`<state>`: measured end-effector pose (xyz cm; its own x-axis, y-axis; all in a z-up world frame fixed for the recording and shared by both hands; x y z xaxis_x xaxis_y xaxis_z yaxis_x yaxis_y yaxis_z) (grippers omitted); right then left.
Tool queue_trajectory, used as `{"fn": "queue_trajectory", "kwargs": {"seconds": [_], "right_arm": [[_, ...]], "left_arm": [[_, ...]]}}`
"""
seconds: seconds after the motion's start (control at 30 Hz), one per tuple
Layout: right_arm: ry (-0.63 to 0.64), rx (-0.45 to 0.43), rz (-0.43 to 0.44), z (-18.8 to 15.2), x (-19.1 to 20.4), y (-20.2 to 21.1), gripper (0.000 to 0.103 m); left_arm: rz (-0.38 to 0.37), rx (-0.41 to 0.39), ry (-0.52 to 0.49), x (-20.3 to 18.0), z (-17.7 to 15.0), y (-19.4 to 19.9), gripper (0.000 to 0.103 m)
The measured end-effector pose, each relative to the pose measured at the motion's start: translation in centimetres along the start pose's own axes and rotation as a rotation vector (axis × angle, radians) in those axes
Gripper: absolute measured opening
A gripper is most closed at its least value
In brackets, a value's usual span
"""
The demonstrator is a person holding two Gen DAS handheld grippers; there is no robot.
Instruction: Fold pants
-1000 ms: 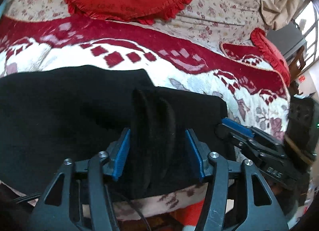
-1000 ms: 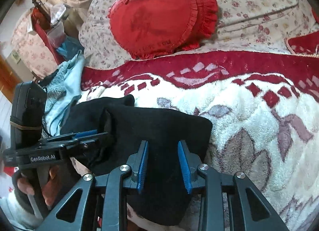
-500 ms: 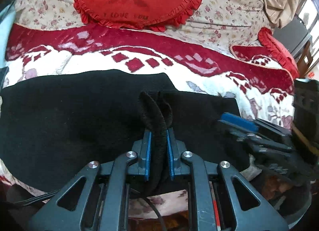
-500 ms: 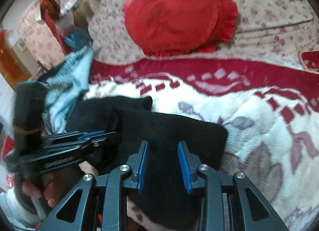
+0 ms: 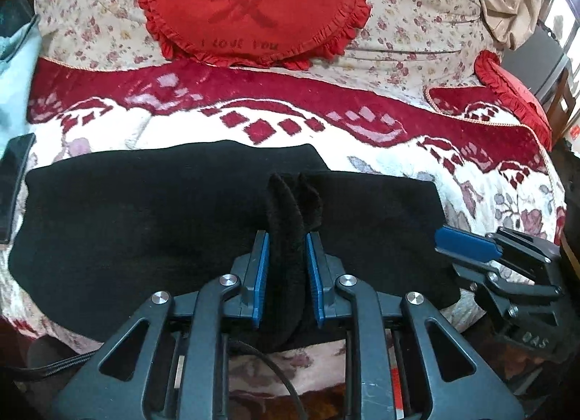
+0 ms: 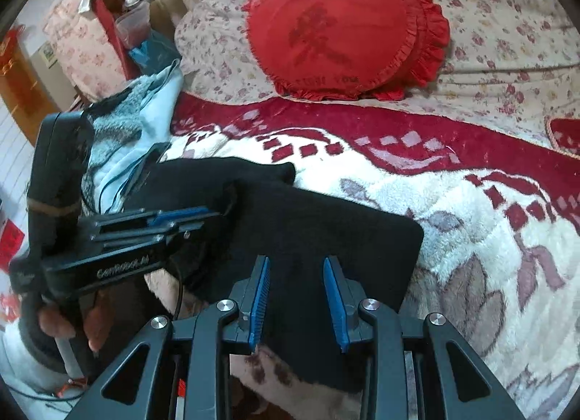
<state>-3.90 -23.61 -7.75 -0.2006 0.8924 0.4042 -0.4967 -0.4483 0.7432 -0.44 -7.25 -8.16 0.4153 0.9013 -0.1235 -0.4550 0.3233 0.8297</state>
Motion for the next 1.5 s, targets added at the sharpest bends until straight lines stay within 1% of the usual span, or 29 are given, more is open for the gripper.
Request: {"fn": "queue_trajectory", "kwargs": {"seconds": [0.17, 0.33, 0.37, 0.4, 0.43, 0.5, 0.6, 0.8, 0.93, 1.1, 1.2, 1.4, 1.5], "right_arm": [[0.027, 0.015, 0.01, -1.1, 1.3, 0.0, 0.03], [0.032, 0.075, 0.021, -2.6, 1.8, -2.2, 0.031], [0.028, 0.094, 0.022, -3.0, 1.8, -2.9, 0.031], [0.025, 0.104, 0.017, -3.4, 1.8, -3.6, 0.031], [0.029, 0.088, 0.013, -3.5, 2.0, -3.6, 0.031], [0.04, 0.101, 0.011, -3.3, 2.4, -3.4, 0.031], [0.054, 0.109, 0.013, -2.8, 3.0, -3.1, 0.03], [0.096, 0.087, 0.023, -1.3, 5.0, -3.3, 0.03], [0.128, 0.082, 0.029, 0.1, 6.5, -4.7, 0.03], [0.143, 0.126, 0.049, 0.8, 8.1, -7.8, 0.03], [0.15, 0.136, 0.064, 1.0, 8.7, -8.8, 0.03], [0.162, 0.138, 0.07, 1.3, 9.5, -8.8, 0.03], [0.149, 0.126, 0.068, 1.5, 9.4, -7.9, 0.03]], "left_arm": [[0.027, -0.012, 0.0, 0.4, -0.5, 0.8, 0.018], [0.027, -0.008, 0.031, 1.0, -1.1, 1.4, 0.019], [0.026, -0.003, 0.038, 1.1, -1.2, 1.4, 0.023], [0.02, 0.0, 0.05, 1.4, -1.4, 1.4, 0.031], [0.021, -0.005, 0.062, 1.6, -1.5, 1.6, 0.04], [0.027, -0.024, 0.081, 2.1, -1.7, 2.1, 0.044], [0.037, -0.031, 0.098, 2.9, -1.9, 2.6, 0.044], [0.061, -0.033, 0.128, 4.6, -2.7, 3.4, 0.044], [0.07, -0.032, 0.161, 6.0, -3.3, 4.0, 0.044], [0.097, -0.032, 0.204, 7.6, -4.1, 4.6, 0.044], [0.105, -0.03, 0.226, 8.5, -4.5, 4.7, 0.044], [0.107, -0.029, 0.26, 9.5, -4.8, 4.6, 0.044], [0.108, -0.027, 0.268, 9.8, -4.9, 4.6, 0.044]]}}
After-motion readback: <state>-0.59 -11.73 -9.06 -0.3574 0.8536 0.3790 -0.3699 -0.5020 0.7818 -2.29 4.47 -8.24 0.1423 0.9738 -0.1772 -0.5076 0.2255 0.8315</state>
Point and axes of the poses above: each gripper's, at about its wrist camera, not at the fingertips, and y roughly against the way its jaws point, x to its left, z to its top, the point moved 4 cm from there along -y, roughly the way its jaws point, and after that the axes turned 8 degrees about -y, right-handed, at the moved point
